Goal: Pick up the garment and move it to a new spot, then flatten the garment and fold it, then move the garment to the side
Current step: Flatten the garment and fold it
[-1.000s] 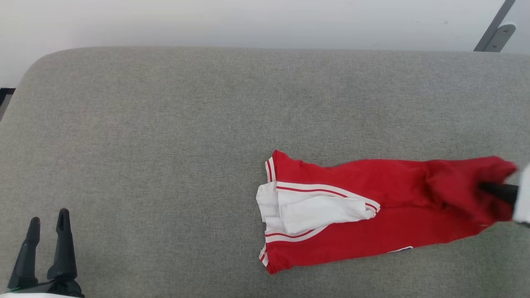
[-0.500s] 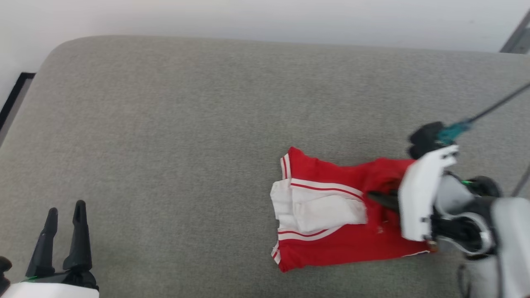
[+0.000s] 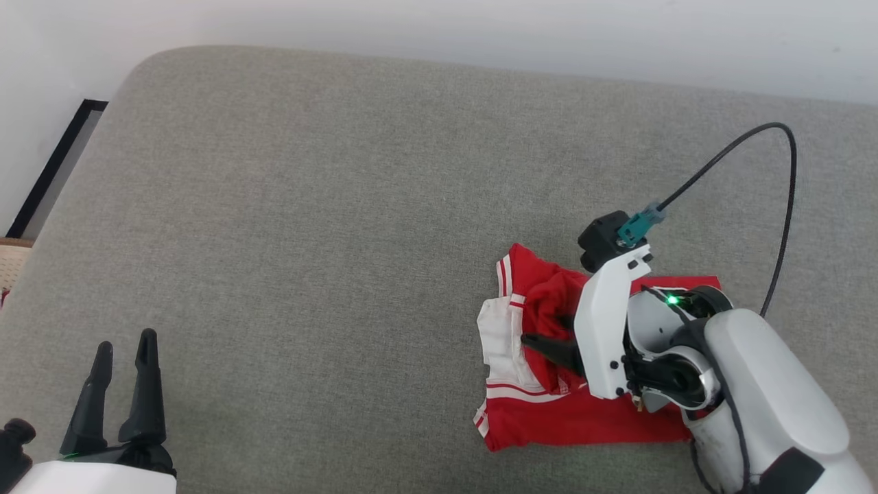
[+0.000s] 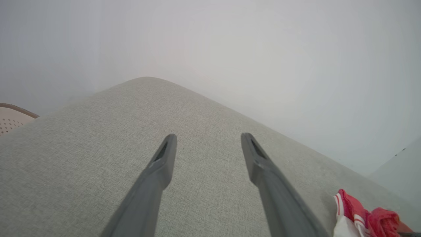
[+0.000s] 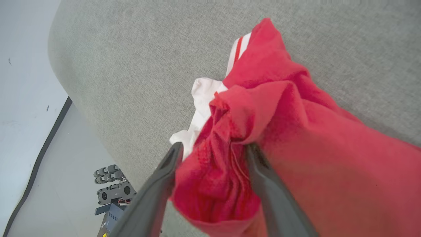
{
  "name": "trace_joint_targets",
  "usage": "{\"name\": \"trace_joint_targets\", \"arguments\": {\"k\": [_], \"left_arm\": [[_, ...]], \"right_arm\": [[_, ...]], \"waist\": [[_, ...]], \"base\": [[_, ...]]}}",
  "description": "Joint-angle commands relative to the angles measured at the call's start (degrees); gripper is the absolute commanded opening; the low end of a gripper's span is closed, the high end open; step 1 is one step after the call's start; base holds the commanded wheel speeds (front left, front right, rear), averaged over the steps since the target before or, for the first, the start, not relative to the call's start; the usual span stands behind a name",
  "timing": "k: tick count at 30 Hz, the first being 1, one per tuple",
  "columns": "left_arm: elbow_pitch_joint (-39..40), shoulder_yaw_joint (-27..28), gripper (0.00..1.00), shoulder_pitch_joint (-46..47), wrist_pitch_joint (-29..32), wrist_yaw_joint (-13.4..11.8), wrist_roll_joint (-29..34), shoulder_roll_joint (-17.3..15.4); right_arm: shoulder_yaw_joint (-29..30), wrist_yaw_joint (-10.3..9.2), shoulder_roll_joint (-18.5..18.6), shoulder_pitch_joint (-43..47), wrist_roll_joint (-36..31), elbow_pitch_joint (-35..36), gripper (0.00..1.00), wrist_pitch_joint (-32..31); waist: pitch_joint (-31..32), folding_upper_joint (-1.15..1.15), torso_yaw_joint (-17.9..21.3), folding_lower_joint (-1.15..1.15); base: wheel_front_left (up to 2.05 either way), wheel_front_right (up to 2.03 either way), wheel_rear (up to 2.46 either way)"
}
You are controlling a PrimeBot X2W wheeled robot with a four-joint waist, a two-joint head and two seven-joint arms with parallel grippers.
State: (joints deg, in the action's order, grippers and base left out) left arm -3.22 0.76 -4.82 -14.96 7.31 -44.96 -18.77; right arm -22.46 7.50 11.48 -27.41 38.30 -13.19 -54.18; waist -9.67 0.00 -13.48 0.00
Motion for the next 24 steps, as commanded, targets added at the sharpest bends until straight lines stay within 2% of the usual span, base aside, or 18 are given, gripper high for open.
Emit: {"name": "trace_joint_targets", "arguments": {"k": [1,10,15,24], "left_arm": [[0.0,0.1,1.0,0.1,-0.3,0.2,0.0,-0.2],[0.6,0.8,1.0,-1.5,-0.3,0.2,0.2,-0.9],[1.0,1.0,1.0,-2.3,-0.3,0.2,0.9,-1.5],[1.7,1.5,1.0,-3.5,-0.3,0.2,1.4,-2.3]], "right_arm": [[-0.3,-0.03,0.8,-0.4,0.7,0.2,1.0,0.2],[1.3,-0.03,2.5,1.6,7.2,8.4,1.0,0.8],[4.8,-0.03,4.0,3.4,7.0,13.4,1.0,1.9],[10.8,-0.03,7.0,8.1,4.4,18.6,1.0,12.8]], "waist": [[0.3,0.0,0.0,0.0],[2.3,0.0,2.1,0.0],[3.3,0.0,3.9,0.0],[5.1,0.0,7.0,0.0]], "base": [[0.0,0.0,0.0],[0.0,0.0,0.0],[0.0,0.0,0.0],[0.0,0.0,0.0]]}}
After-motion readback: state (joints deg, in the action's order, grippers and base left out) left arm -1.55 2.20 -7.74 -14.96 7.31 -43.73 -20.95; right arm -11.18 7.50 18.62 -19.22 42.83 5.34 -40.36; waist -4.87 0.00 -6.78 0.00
